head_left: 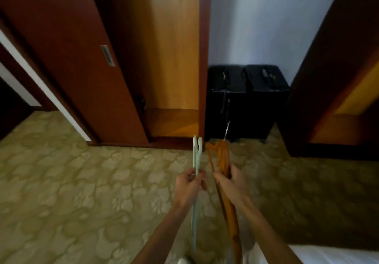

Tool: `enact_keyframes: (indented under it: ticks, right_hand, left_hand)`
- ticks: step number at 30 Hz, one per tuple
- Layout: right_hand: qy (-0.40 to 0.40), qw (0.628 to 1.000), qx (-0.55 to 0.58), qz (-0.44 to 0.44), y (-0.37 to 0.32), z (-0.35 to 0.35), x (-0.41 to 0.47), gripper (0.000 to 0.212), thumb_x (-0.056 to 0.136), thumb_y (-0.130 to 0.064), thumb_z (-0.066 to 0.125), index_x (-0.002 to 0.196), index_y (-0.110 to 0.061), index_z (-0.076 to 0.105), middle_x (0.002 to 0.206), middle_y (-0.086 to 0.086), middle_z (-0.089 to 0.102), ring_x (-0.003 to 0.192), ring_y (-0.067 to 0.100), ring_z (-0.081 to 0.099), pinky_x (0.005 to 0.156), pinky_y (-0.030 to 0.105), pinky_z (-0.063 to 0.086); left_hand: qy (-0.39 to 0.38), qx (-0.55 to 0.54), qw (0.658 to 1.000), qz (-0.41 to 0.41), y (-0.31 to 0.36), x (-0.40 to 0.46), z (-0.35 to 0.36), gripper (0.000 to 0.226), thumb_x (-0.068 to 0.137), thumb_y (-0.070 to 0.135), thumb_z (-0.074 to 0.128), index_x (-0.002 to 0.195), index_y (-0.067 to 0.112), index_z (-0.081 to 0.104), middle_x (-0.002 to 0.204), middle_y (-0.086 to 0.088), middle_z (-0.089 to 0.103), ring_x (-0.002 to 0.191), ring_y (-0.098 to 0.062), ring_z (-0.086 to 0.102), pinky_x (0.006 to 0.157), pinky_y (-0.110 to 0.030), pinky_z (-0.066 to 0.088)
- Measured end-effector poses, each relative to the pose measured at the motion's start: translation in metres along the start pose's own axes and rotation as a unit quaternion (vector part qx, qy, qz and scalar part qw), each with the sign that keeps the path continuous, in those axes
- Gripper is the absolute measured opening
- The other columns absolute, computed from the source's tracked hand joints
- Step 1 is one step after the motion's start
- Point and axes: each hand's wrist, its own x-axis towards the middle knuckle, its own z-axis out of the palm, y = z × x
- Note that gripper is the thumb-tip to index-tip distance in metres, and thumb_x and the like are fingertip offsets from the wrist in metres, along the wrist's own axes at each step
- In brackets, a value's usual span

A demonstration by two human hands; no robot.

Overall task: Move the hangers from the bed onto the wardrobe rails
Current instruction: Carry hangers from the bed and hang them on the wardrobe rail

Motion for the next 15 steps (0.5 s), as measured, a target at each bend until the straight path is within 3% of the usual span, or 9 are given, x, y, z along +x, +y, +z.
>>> enact_keyframes:
  ticks: [4, 9, 12, 13, 15]
  right_hand:
    - [-0.020, 1.000, -0.011, 0.000, -0.035, 0.043, 0.060, 0.006, 0.094, -0.019, 0.064, 0.099, -0.024, 0.063, 0.068, 0.000, 0.051, 0.051, 0.006, 0.047, 0.047, 0.018, 0.042]
    - [-0.017, 1.000, 0.013, -0.003, -0.077, 0.070, 0.133, 0.020, 0.094, -0.021, 0.064, 0.111, -0.031, 0.063, 0.073, 0.008, 0.056, 0.062, 0.014, 0.055, 0.059, 0.027, 0.050]
    - [-0.014, 0.999, 0.037, -0.013, -0.101, 0.081, 0.186, 0.021, 0.094, -0.018, 0.063, 0.108, -0.033, 0.064, 0.081, 0.011, 0.065, 0.070, 0.017, 0.061, 0.069, 0.038, 0.056]
    - [-0.013, 0.999, 0.049, -0.019, -0.109, 0.084, 0.208, 0.021, 0.093, -0.014, 0.063, 0.106, -0.031, 0.065, 0.082, 0.009, 0.067, 0.070, 0.014, 0.064, 0.069, 0.037, 0.056]
    - [-0.015, 0.997, 0.069, -0.028, -0.124, 0.090, 0.252, 0.021, 0.093, -0.008, 0.063, 0.104, -0.027, 0.065, 0.080, -0.003, 0.067, 0.069, 0.001, 0.065, 0.065, 0.021, 0.052]
  left_hand:
    - [0.020, -0.021, 1.000, 0.005, 0.025, 0.065, -0.042, 0.012, 0.097, 0.019, 0.065, 0.097, 0.011, 0.073, 0.062, -0.003, 0.067, 0.053, -0.005, 0.058, 0.052, -0.017, 0.045]
    - [0.021, -0.037, 0.999, 0.012, 0.054, 0.149, -0.066, 0.015, 0.097, 0.023, 0.064, 0.095, 0.011, 0.074, 0.061, -0.001, 0.067, 0.054, -0.004, 0.058, 0.055, -0.016, 0.045]
    - [0.015, -0.053, 0.998, 0.025, 0.077, 0.206, -0.072, 0.018, 0.098, 0.021, 0.064, 0.090, 0.007, 0.072, 0.061, -0.003, 0.065, 0.053, -0.005, 0.057, 0.054, -0.015, 0.045]
    - [0.015, -0.056, 0.998, 0.033, 0.085, 0.228, -0.072, 0.018, 0.098, 0.019, 0.064, 0.088, 0.005, 0.072, 0.061, -0.003, 0.065, 0.053, -0.004, 0.057, 0.054, -0.014, 0.045]
    - [0.012, -0.062, 0.997, 0.039, 0.102, 0.273, -0.074, 0.017, 0.097, 0.017, 0.065, 0.089, 0.004, 0.073, 0.064, -0.006, 0.068, 0.056, -0.006, 0.062, 0.056, -0.016, 0.048]
